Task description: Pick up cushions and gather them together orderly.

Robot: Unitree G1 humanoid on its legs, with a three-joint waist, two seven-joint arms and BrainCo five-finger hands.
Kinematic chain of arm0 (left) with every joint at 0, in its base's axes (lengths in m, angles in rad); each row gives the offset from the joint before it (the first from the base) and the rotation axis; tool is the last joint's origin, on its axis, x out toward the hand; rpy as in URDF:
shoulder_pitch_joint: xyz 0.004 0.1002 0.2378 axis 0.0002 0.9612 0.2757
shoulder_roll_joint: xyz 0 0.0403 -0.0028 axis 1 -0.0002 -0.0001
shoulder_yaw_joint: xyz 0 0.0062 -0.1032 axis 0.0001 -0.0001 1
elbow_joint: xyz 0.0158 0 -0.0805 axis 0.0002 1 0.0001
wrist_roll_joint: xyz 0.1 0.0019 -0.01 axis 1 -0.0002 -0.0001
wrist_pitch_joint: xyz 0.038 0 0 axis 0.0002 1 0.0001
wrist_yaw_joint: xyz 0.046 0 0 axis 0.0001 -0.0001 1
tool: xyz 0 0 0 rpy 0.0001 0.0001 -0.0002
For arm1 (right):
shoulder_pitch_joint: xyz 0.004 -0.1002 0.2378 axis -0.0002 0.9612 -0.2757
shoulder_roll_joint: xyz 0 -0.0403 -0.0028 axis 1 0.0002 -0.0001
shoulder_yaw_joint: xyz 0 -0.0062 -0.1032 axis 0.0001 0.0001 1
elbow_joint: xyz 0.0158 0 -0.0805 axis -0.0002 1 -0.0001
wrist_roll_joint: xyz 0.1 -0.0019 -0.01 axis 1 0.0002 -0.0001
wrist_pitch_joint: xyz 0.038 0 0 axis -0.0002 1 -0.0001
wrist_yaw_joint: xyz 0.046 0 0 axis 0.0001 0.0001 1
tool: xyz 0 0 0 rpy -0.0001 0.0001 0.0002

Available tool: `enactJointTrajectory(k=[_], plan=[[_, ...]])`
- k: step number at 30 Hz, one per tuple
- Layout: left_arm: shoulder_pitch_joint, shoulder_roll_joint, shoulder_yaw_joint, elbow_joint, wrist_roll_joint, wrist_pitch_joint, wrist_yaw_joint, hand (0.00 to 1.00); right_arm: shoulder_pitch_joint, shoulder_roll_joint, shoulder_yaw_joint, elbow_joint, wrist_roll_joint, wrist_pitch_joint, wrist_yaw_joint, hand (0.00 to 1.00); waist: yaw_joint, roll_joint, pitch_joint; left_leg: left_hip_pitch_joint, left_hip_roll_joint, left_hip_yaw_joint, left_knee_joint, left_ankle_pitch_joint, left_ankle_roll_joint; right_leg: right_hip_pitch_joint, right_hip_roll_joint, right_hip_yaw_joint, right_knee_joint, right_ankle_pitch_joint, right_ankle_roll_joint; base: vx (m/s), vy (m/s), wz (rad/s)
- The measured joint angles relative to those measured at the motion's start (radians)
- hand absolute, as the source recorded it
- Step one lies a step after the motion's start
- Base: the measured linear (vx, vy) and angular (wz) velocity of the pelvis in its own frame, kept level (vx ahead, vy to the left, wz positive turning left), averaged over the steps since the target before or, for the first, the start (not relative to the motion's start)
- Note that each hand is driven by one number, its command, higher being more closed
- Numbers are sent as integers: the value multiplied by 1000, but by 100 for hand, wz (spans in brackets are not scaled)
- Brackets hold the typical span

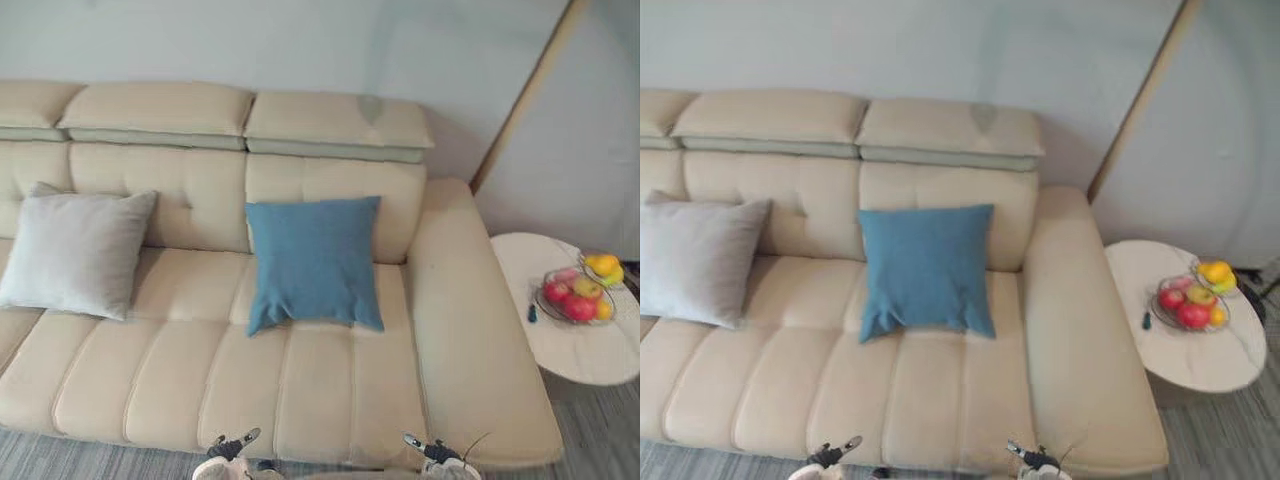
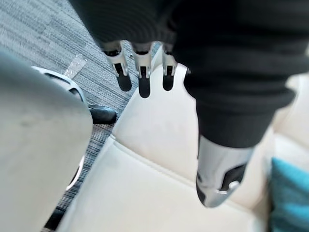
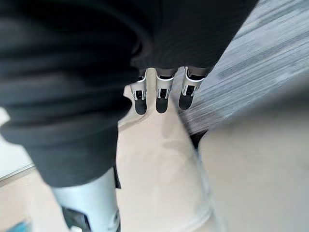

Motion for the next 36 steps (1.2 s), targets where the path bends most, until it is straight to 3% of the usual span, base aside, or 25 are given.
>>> enactJointTrajectory(k=[1, 2, 3, 4, 6, 7, 9, 10, 11, 14, 16, 18, 21, 22, 23, 24, 25, 27, 28, 31, 36], plan=[[-4, 0, 4, 0, 1, 0, 5, 0, -2, 11, 3, -10, 0, -1, 0, 0, 2, 1, 0, -7, 10, 14, 4, -1, 6, -19, 10, -10, 7, 22, -8, -90, -26, -64], [-7, -9, 29, -2, 2, 1, 10, 0, -27, 10, -1, -19, -5, -2, -2, 0, 5, 17, 7, -30, 49, 34, 26, 5, 7, -58, 16, -45, 93, 4, -27, -68, -54, -33], [-16, -12, 37, -8, 1, 1, 10, 0, -18, 15, 4, -37, -10, -2, -2, 0, 0, 9, 11, -32, 52, 32, 54, 5, 9, -105, -30, -97, 383, -100, -40, -18, -73, 1], [-14, -8, 35, -28, 1, -1, 10, 0, -3, 23, 18, -37, -28, -3, -4, 0, 0, -15, 2, -38, 49, 27, 98, -1, 17, -93, -74, -100, 527, -127, -6, 20, -110, 33], [-13, -4, 34, -45, -4, -2, 10, 0, 4, 32, 34, -33, -39, -3, -3, 0, 3, -39, -4, -61, 48, 17, 153, -8, 29, -57, -105, -95, 574, -122, 5, 6, -164, 33], [-15, 0, 40, -52, -9, -3, 10, 0, -2, 39, 38, -26, -39, -3, -1, 0, 4, -54, -8, -94, 48, 13, 211, -13, 30, -37, -101, -93, 532, -136, 47, -43, -164, 4], [-12, -19, 47, -58, -24, -2, 10, 0, -35, 24, 39, -35, -39, -5, 0, 0, 15, -11, -3, -127, 90, 22, 265, -11, 33, 15, -50, -88, 411, -144, 55, -113, -160, -15], [-10, -34, 34, -58, -26, -2, 11, 0, -61, 13, 43, -35, -39, -6, -5, 0, 19, 15, 4, -150, 109, 31, 272, -11, 33, 53, -34, -97, 304, -193, 44, -168, -156, -17], [-14, -34, 27, -58, -26, -3, 12, 0, -65, 11, 45, -35, -39, -7, -7, 0, 19, 21, 9, -170, 108, 36, 285, -13, 29, 53, -30, -104, 277, -205, 31, -173, -148, -19], [-36, -30, -32, -56, -26, -2, 12, 0, -104, -10, 58, -34, -39, -7, -18, 0, 8, 68, 63, -223, 126, -3, 294, 2, -3, 98, 2, -146, 138, -218, 9, -232, -121, 14], [-30, -37, -46, -57, -25, -2, 11, 0, -79, -25, 55, -32, -39, -4, -25, 0, 3, 84, 77, -205, 116, -54, 255, 46, -14, 111, 7, -172, 141, -214, 0, -303, -97, 41], [-18, -38, -43, -68, -24, -3, 11, 0, -54, -25, 54, -31, -39, -3, -29, 0, 4, 76, 76, -198, 106, -104, 241, 59, -14, 111, -8, -188, 141, -212, -11, -187, -3, 7], [5, -47, 9, -86, -25, -3, 11, 0, -49, -24, 49, -32, -40, -3, -35, 0, 8, 67, 75, -219, 74, -200, 470, -126, 5, 75, -40, -121, 153, -196, -16, -124, 124, -49], [10, -48, 11, -84, -26, -2, 11, 0, -46, -22, 50, -34, -40, -3, -35, 0, 8, 68, 72, -215, 69, -213, 490, -155, 7, 68, -41, -106, 154, -191, -15, -126, 240, -80], [27, -61, 37, -84, -32, -2, 10, 0, -39, -19, 58, -42, -41, -4, -33, 0, 7, 75, 66, -203, 65, -232, 480, -221, -13, 46, -30, -69, 154, -179, 1, -123, 249, -73], [35, -55, 59, -86, -36, -3, 10, 0, -31, -12, 58, -43, -41, -3, -34, 0, 8, 62, 49, -204, 53, -205, 469, -237, -8, 34, -35, -39, 138, -167, 3, -122, 249, -67], [40, -51, 66, -85, -36, -3, 11, 0, -24, -5, 58, -43, -41, -3, -34, 0, 8, 53, 39, -205, 44, -196, 457, -237, -8, 28, -41, -30, 124, -156, 3, -69, 255, -49], [59, -36, 86, -84, -36, -3, 12, 0, -3, 25, 60, -44, -41, -4, -33, 0, 8, 11, 1, -187, 7, -169, 404, -237, -8, 19, -59, -12, 96, -117, -6, -3, 188, -40], [62, -34, 86, -83, -37, -3, 12, 0, 0, 27, 65, -44, -41, -4, -32, 0, 8, 5, -2, -184, 0, -164, 392, -237, -8, 23, -59, -12, 92, -113, -8, 4, 103, -29], [66, -36, 85, -64, -35, -2, 12, 0, 13, 24, 77, -44, -46, -6, -29, 0, 3, 12, -24, -132, -36, -160, 320, -236, -8, 51, -69, -10, 50, -95, -7, 56, 74, -13], [64, -54, 85, -33, -32, 1, 10, 0, 24, 18, 76, -32, -78, -5, -25, 0, 3, 40, -64, -89, -30, -158, 284, -190, 18, 68, -40, -6, 22, -85, 12, 189, -22, -20]])
